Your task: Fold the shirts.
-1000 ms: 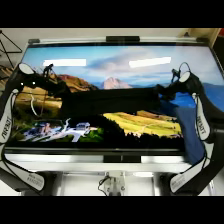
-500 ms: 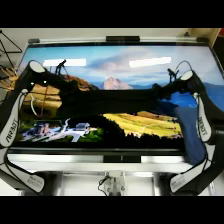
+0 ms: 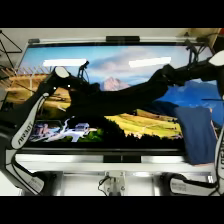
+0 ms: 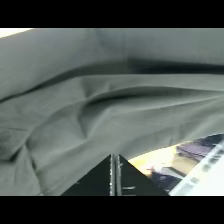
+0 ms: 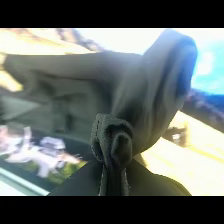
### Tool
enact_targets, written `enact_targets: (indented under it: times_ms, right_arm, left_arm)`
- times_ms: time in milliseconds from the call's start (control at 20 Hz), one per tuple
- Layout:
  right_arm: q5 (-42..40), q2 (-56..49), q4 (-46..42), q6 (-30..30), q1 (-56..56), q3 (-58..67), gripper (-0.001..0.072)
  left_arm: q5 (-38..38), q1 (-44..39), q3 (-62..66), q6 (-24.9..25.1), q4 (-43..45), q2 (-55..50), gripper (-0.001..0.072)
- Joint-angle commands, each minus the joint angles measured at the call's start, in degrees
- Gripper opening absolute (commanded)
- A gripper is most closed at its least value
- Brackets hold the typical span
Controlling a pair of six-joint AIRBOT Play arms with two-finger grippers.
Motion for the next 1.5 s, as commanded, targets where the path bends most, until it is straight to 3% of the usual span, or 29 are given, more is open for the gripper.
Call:
enact_targets:
  times_ms: [0, 250, 450, 550, 900, 1150, 1300, 1350, 1400, 1450]
  right_arm:
    - [2.8, 4.9, 6.6, 2.3, 0.0, 0.0, 0.0066]
    - [3.9, 11.9, 15.5, 6.7, 0.0, 0.0, 0.0067]
    - [5.3, 15.3, 11.3, 11.1, 0.0, 0.0, 0.0066]
    - [5.9, 15.0, 6.8, 12.0, 0.0, 0.0, 0.0066]
    - [1.6, 6.4, -4.8, 12.0, 9.9, 0.0, 0.0066]
    - [-11.2, -5.4, -4.7, 12.7, 22.5, 0.0, 0.0066]
    - [-17.0, -14.3, -3.0, 14.2, 28.4, 0.0, 0.0067]
    - [-18.6, -16.9, -1.7, 14.6, 29.7, 0.0, 0.0101]
    - [-19.7, -19.1, 0.4, 14.6, 30.5, 0.0, 0.0354]
    - [-19.9, -20.5, 3.0, 13.9, 30.4, 0.0, 0.0673]
  left_arm:
    - [3.6, -4.0, 0.0, -0.2, -5.8, -1.7, 0.0034]
    - [11.3, -14.8, 0.0, 0.0, -7.5, -4.4, 0.0034]
    - [21.2, -20.8, 0.0, 1.7, -16.2, -6.2, 0.0034]
    - [19.3, -19.6, 0.0, 3.6, -16.0, -5.7, 0.0033]
    - [1.4, 3.4, 0.0, 2.1, 4.8, 7.7, 0.0032]
    - [-6.7, 23.1, 0.0, 2.2, 5.6, 21.9, 0.0032]
    - [-12.0, 30.9, 0.0, 2.4, 5.6, 27.7, 0.0033]
    - [-13.3, 32.6, 0.0, 2.4, 5.7, 29.2, 0.0033]
    - [-14.1, 33.6, 0.0, 2.4, 5.7, 30.4, 0.0033]
    - [-14.8, 34.3, 0.0, 2.6, 5.9, 31.4, 0.0033]
